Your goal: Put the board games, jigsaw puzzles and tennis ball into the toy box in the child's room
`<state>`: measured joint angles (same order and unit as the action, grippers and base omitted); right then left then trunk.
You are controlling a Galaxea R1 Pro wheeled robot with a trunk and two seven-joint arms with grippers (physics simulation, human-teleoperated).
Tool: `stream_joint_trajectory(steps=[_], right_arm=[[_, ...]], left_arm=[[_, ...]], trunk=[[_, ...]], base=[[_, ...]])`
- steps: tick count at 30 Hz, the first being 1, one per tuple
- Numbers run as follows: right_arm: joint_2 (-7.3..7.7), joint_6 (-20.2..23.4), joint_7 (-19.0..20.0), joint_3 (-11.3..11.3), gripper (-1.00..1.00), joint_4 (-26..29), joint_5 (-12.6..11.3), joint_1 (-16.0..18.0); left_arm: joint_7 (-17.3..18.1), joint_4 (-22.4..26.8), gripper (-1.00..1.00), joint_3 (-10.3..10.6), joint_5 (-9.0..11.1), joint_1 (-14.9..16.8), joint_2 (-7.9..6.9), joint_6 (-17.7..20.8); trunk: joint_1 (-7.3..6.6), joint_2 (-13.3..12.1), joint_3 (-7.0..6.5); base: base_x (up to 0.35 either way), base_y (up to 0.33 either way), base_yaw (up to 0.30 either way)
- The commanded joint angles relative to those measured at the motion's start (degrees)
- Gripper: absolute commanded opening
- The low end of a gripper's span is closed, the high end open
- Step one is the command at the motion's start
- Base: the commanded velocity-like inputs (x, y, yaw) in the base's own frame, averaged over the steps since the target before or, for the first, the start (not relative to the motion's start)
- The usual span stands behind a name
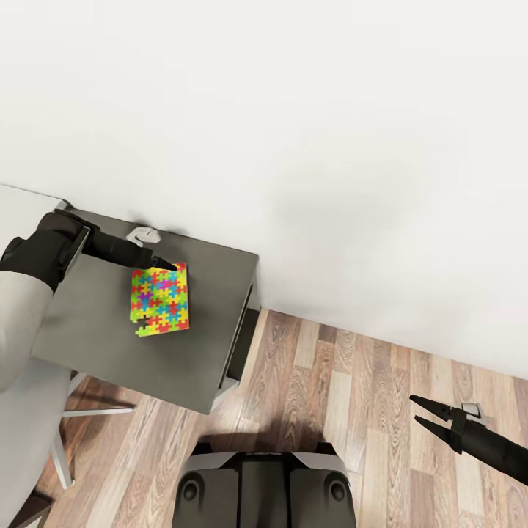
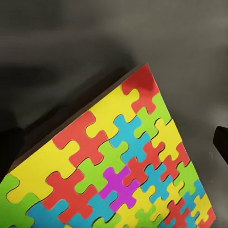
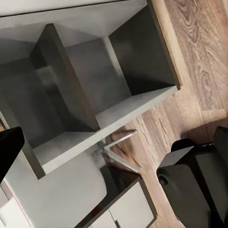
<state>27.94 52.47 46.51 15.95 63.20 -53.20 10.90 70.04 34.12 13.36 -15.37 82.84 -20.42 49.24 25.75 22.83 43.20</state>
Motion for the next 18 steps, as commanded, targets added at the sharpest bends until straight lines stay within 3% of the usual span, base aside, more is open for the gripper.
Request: stream_joint_trajectory(steps=[1,18], right_arm=[[0.00,0.3,0.2,0.0,1.00,0.0,0.0,0.0],[0.00,0.2,0.2,0.0,1.00,0.0,0.0,0.0]], left_arm=[[0.4,0.1,1.00,0.1,-0.4,0.0,-0.02,0.4],[0.4,0.1,1.00,0.1,-0.5,0.0,0.03,0.3]], trunk=[[0.03,0.1,0.07],[0.03,0.1,0.07]], base=[[-0.024,-0.009,0.000],[-0.064,-0.077,0.000]])
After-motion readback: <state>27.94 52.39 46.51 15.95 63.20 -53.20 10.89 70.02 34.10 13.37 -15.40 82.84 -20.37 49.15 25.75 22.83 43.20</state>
